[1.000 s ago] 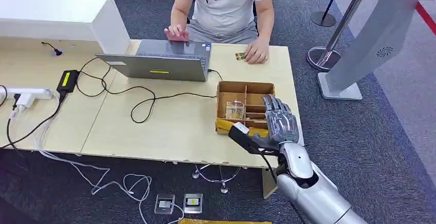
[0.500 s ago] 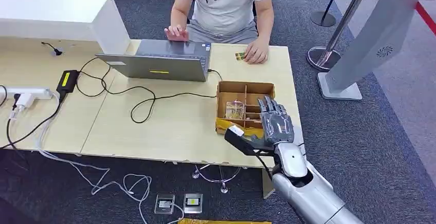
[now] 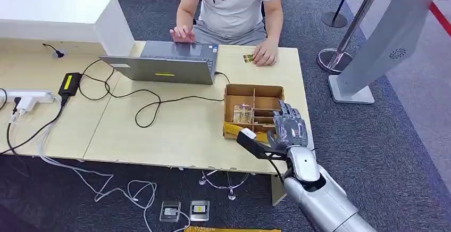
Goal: Pass the card to the sensor for recognition and then transmit it.
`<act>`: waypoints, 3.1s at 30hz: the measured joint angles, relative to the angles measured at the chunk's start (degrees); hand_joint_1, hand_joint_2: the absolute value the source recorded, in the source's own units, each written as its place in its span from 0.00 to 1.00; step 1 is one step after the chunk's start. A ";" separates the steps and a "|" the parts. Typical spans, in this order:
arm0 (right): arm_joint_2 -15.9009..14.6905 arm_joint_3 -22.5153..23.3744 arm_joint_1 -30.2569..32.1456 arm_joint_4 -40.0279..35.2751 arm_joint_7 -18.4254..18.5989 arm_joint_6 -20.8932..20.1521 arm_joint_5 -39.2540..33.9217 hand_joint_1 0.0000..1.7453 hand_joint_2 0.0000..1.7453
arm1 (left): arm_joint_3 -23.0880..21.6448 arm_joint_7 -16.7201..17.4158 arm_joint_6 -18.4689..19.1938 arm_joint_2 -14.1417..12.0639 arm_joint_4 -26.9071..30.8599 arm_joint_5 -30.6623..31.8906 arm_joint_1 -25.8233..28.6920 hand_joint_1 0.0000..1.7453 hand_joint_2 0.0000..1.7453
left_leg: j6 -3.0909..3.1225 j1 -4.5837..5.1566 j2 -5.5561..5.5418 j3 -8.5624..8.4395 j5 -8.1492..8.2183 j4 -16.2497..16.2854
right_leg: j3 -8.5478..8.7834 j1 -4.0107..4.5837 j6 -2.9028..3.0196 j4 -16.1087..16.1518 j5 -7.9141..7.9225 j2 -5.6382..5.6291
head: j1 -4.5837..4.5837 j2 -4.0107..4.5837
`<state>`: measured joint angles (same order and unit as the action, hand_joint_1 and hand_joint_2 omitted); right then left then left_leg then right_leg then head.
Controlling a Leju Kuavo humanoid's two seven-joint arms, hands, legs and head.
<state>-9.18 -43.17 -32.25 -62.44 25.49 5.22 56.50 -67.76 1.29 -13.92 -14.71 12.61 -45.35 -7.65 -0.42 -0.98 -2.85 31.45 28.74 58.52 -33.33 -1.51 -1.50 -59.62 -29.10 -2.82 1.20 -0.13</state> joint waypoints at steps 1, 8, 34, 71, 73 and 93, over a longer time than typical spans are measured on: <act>-0.06 0.20 0.07 0.11 0.24 -0.02 0.37 0.00 1.00 | 0.00 0.00 0.00 0.00 0.00 0.17 0.00 0.00 0.00 | 0.00 0.00 0.00 0.00 0.00 0.00 | 0.00 0.00 0.00 0.00 0.00 0.00 | 0.00 0.00; -0.28 1.62 0.64 0.46 0.61 0.07 1.07 0.00 1.00 | 0.00 0.00 0.07 0.02 -0.02 0.48 0.00 0.00 0.00 | 0.00 0.00 0.00 0.00 0.00 0.00 | 0.00 0.00 0.00 0.00 0.00 0.00 | 0.00 0.00; 1.27 2.34 1.66 1.62 -2.75 1.84 0.83 1.00 1.00 | -0.04 0.00 -0.11 0.48 -0.02 1.55 -0.02 0.00 0.00 | 0.00 0.00 0.01 0.00 0.00 0.00 | 0.00 0.00 0.00 0.00 0.00 -0.01 | 0.02 0.00; 2.69 2.40 0.24 5.46 -4.44 3.04 0.50 0.00 1.00 | -0.04 0.20 -1.09 0.90 -0.15 2.16 -0.02 0.00 0.00 | -0.04 0.00 0.05 -0.03 -0.04 0.00 | 0.04 0.00 0.04 0.00 0.06 -0.04 | 0.00 0.00; 2.80 2.36 0.24 5.77 -4.74 3.19 0.44 0.00 1.00 | -0.04 0.20 -1.05 0.92 -0.15 2.14 -0.02 0.00 0.00 | -0.04 0.00 0.05 -0.02 -0.04 0.00 | 0.04 0.00 0.04 0.00 0.06 -0.03 | 0.00 0.00; 4.09 2.25 -1.17 7.47 -5.07 1.88 -2.65 0.00 1.00 | -0.02 0.92 -0.39 0.90 -0.15 2.19 0.00 0.00 0.00 | -0.05 0.00 0.05 -0.01 -0.04 0.00 | 0.02 0.00 0.05 0.00 0.07 -0.04 | 0.02 0.00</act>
<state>-5.09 -40.92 -33.42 -54.97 20.41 7.10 53.85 -67.78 2.21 -14.32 -13.81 12.46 -43.17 -7.65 -0.47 -0.98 -2.80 31.45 28.69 58.52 -33.31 -1.51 -1.46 -59.62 -29.03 -2.86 1.22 -0.13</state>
